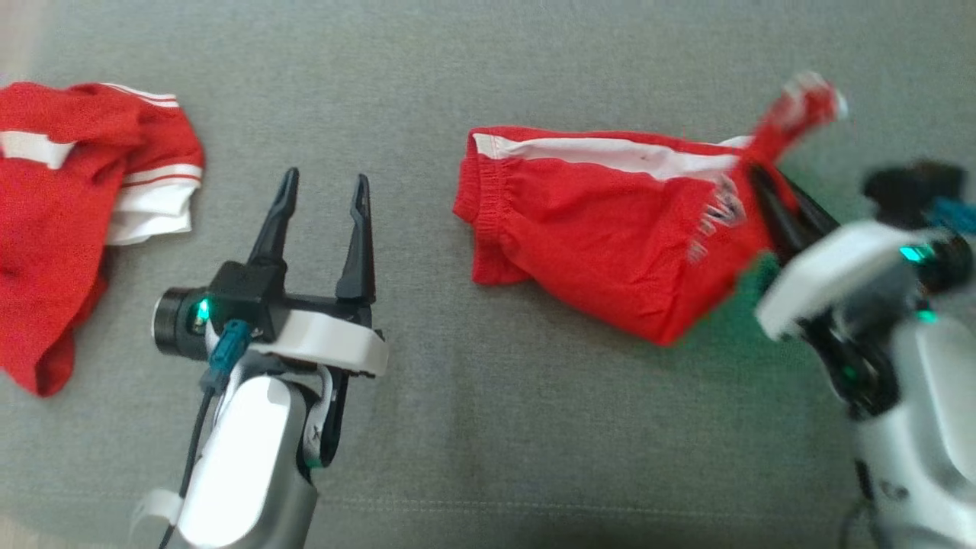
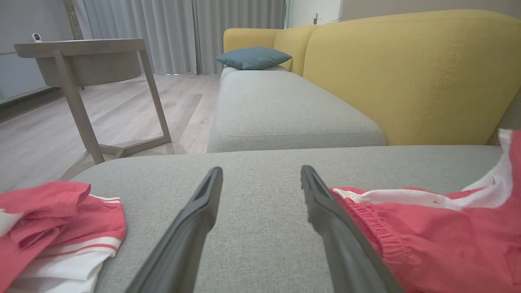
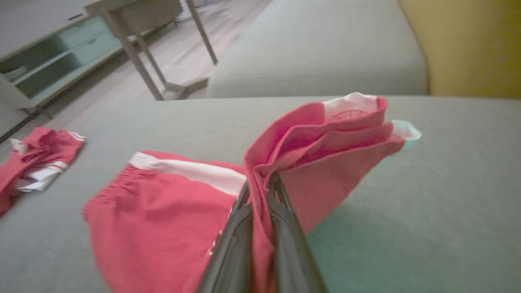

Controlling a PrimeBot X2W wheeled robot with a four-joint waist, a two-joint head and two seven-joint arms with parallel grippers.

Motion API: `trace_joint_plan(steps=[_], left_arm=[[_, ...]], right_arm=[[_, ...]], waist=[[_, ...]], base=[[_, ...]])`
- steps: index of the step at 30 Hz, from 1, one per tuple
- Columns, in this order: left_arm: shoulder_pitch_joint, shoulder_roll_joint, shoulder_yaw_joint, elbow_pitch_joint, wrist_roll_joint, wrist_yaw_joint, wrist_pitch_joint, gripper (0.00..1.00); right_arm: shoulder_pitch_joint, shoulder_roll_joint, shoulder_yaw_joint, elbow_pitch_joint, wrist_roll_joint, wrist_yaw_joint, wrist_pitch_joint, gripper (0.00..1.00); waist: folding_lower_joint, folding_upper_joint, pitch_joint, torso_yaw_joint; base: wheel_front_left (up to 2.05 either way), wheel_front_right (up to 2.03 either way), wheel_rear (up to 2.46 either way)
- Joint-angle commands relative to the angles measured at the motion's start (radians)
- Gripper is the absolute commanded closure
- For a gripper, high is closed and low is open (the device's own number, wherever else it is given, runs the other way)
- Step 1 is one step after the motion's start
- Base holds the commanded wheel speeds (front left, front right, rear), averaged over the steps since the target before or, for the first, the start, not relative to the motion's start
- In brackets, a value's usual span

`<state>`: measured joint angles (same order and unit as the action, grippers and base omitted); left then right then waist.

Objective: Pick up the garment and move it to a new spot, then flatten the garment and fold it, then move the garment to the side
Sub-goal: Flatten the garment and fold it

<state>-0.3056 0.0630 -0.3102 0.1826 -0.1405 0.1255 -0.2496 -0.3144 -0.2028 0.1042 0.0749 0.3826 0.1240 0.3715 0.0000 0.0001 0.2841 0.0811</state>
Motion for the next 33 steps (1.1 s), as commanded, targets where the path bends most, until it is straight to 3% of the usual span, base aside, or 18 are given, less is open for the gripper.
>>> trace_joint_plan(steps=[1, 8, 18, 20, 21, 29, 33], left_arm=[[0.002, 0.014, 0.027, -0.024, -0.006, -0.004, -0.012, 0.0], [0.015, 0.005, 0.003, -0.015, -0.015, -0.007, -0.012, 0.0], [0.014, -0.001, -0.011, -0.013, -0.02, -0.004, -0.012, 0.0], [0.016, -0.002, -0.011, -0.012, -0.021, -0.002, -0.012, 0.0], [0.017, -0.003, -0.012, -0.01, -0.021, -0.001, -0.012, 0.0], [0.021, -0.003, -0.008, -0.007, -0.018, 0.002, -0.012, 0.0], [0.02, 0.0, -0.002, -0.008, -0.014, 0.004, -0.012, 0.0]], right_arm=[[-0.055, 0.013, 0.066, -0.046, 0.001, 0.007, 0.009, 1.0], [-0.142, 0.093, 0.264, 0.043, 0.037, 0.007, 0.011, 1.0], [-0.167, 0.137, 0.398, 0.2, 0.094, 0.007, -0.063, 1.0], [-0.173, 0.139, 0.417, 0.216, 0.094, 0.007, -0.088, 0.25], [-0.176, 0.14, 0.423, 0.222, 0.089, 0.007, -0.103, 0.0], [-0.166, 0.123, 0.456, 0.152, 0.087, 0.007, -0.263, 0.0], [-0.146, 0.09, 0.373, 0.079, 0.052, 0.007, -0.374, 0.0]], waist=[[0.0, -0.0001, -0.018, 0.018], [0.0, -0.0001, -0.042, 0.065], [0.0, -0.0001, -0.04, 0.094], [0.0, -0.0001, -0.04, 0.093], [0.0, -0.0001, -0.04, 0.092], [0.0, -0.0001, -0.044, 0.068], [0.0, -0.0001, -0.045, 0.052]], base=[[0.0, 0.0, 0.0], [0.0, 0.0, 0.0], [0.0, 0.0, 0.0], [0.0, 0.0, 0.0], [0.0, 0.0, 0.0], [0.0, 0.0, 0.0], [0.0, 0.0, 0.0]])
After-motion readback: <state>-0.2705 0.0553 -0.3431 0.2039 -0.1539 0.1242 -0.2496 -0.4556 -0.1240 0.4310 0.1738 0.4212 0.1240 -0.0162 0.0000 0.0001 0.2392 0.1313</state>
